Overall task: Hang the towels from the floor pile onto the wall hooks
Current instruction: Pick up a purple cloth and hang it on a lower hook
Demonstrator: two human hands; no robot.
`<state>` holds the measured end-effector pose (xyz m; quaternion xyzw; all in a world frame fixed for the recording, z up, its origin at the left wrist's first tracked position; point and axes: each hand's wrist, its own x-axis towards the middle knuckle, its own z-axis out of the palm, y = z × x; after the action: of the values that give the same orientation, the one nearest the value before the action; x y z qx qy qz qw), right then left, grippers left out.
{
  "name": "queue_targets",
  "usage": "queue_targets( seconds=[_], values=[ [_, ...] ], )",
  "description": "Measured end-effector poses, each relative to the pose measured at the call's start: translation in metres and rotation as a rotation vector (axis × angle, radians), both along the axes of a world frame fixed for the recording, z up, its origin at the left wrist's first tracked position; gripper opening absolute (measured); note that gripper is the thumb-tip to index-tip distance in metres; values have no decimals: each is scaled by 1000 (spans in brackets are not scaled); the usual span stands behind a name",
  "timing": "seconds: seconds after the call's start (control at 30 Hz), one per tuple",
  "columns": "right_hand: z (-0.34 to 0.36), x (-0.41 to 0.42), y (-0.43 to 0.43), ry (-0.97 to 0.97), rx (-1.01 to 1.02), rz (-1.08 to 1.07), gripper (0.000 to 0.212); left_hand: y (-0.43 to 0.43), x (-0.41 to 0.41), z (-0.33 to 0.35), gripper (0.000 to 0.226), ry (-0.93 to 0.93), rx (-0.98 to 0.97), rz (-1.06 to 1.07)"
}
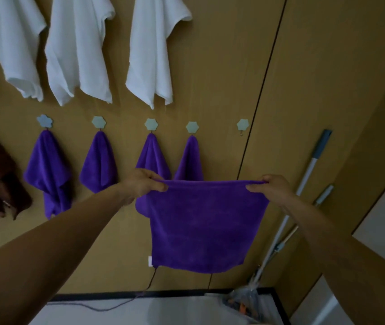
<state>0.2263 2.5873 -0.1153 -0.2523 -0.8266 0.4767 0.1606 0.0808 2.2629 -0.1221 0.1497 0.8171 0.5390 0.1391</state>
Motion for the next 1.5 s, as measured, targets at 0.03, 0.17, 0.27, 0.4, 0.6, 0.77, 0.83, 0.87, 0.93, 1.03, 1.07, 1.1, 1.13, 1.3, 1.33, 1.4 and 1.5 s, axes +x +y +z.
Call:
queue_targets(
  seconds=[0.03, 0.17, 0.27, 0.4, 0.6, 0.77, 0.83, 0.87, 0.93, 1.03, 1.07, 1.1, 1.13, 1.3, 1.33, 1.4, 1.5],
  values=[
    [-1, -4, 6, 0, 54, -28, 27, 8, -3, -1, 16, 55, -53, 19],
    [-2, -25, 31, 69, 394, -148, 30, 48, -17, -2, 28, 334, -137, 110],
    [1, -38, 44, 224, 313, -174, 12, 88, -23, 1, 29, 507, -28, 182],
    [7, -67, 64, 420, -34, -40, 24, 147, -37, 6, 24, 345, 296, 259],
    [16, -96, 125, 170, -12, 430, 26, 223, -66, 19, 18, 466, 317, 212],
    [22, -132, 156, 328, -74, 330, 17, 261, -88, 27, 23, 468, 267, -74],
    [22, -149, 164, 355, -42, 243, 18, 270, -98, 25, 35, 547, 93, -177],
    [21, -158, 167, 357, -19, 198, 22, 275, -104, 24, 28, 610, 34, -206],
    [23, -177, 171, 373, 64, 111, 25, 289, -120, 27, 13, 724, 42, -179],
    [34, -205, 176, 432, 203, -27, 28, 311, -146, 39, 8, 912, 63, -5],
    [36, -213, 178, 437, 257, -75, 30, 317, -153, 43, 14, 977, 25, 65],
    [35, -220, 180, 432, 308, -119, 31, 322, -159, 43, 20, 1022, -35, 121],
    [31, -225, 181, 423, 357, -152, 31, 326, -164, 40, 25, 1052, -118, 170],
    [-5, -235, 182, 345, 487, -192, 28, 336, -158, 6, 25, 967, -290, 259],
    [-9, -236, 180, 328, 475, -199, 26, 338, -155, 1, 22, 903, -297, 260],
    [-12, -235, 175, 293, 419, -207, 21, 343, -150, -6, 19, 745, -301, 243],
    [-14, -235, 169, 249, 275, -190, 22, 353, -148, 2, 18, 534, -311, 188]
  ],
)
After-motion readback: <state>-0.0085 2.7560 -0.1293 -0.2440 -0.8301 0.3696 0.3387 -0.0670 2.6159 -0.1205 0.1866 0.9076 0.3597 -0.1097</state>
